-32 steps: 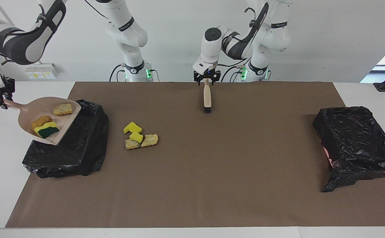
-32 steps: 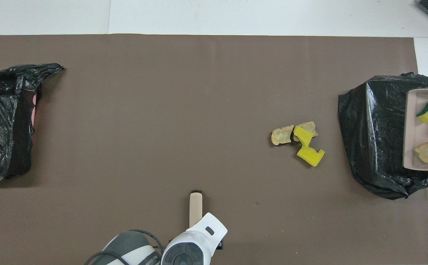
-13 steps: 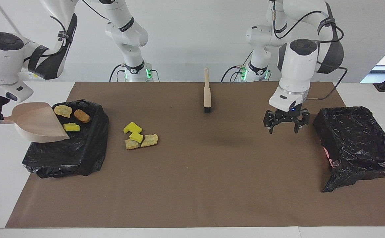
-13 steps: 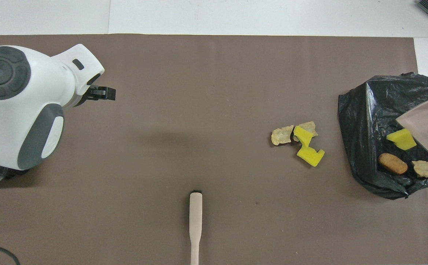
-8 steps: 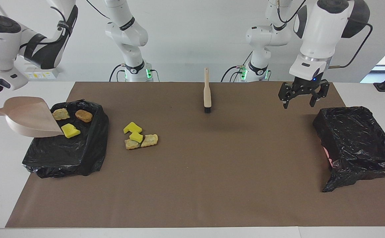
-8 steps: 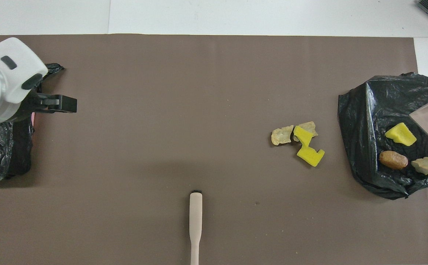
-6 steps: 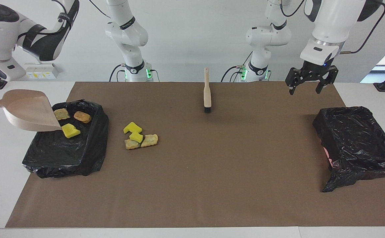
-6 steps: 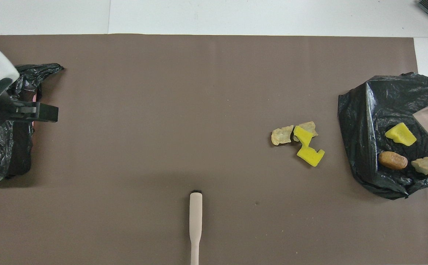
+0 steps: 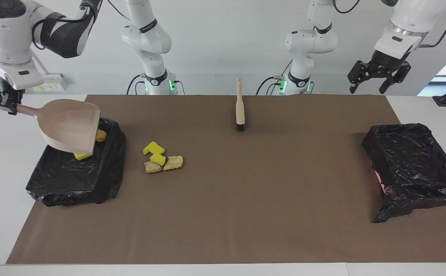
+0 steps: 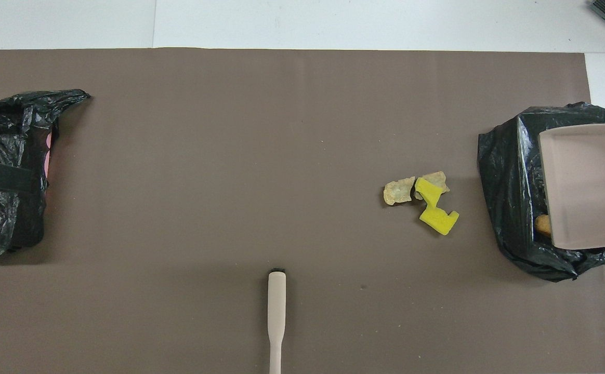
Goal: Sweep and dump trash in bin
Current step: 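Tip the dustpan with the right gripper to dump trash into the bag, then return the empty dustpan with the right gripper to the table center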
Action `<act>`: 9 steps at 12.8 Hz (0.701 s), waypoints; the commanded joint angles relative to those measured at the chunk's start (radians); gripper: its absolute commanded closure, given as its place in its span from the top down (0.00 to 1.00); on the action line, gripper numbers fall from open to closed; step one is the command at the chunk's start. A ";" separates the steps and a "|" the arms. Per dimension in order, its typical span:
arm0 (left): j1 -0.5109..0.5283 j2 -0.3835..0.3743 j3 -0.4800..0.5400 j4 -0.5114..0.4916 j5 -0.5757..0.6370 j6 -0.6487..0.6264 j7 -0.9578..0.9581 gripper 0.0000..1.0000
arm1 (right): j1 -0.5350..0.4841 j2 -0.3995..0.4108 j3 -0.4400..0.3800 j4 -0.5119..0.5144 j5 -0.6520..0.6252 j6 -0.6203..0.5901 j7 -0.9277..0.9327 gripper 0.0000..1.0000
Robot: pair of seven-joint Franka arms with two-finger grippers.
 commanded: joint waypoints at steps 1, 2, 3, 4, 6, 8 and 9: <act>0.003 0.037 0.009 0.078 -0.014 -0.070 0.051 1.00 | -0.009 -0.028 0.112 -0.015 0.041 -0.111 0.281 0.00; 0.003 0.052 0.000 0.115 -0.014 -0.090 0.053 1.00 | -0.009 -0.031 0.140 -0.013 0.085 -0.149 0.412 0.00; 0.001 0.057 -0.002 0.124 -0.014 -0.094 0.061 1.00 | -0.009 -0.040 0.170 -0.014 0.145 -0.176 0.557 0.00; 0.001 0.065 0.000 0.130 -0.011 -0.091 0.073 1.00 | -0.007 -0.042 0.215 -0.015 0.188 -0.211 0.703 0.00; 0.001 0.100 -0.002 0.182 -0.008 -0.091 0.075 1.00 | -0.007 -0.049 0.322 -0.013 0.254 -0.245 1.011 0.00; -0.003 0.092 0.000 0.179 -0.005 -0.091 0.075 1.00 | 0.021 -0.017 0.384 -0.013 0.334 -0.239 1.274 0.00; -0.003 0.091 0.000 0.179 -0.005 -0.086 0.075 1.00 | 0.078 0.010 0.382 -0.005 0.357 -0.233 1.407 0.00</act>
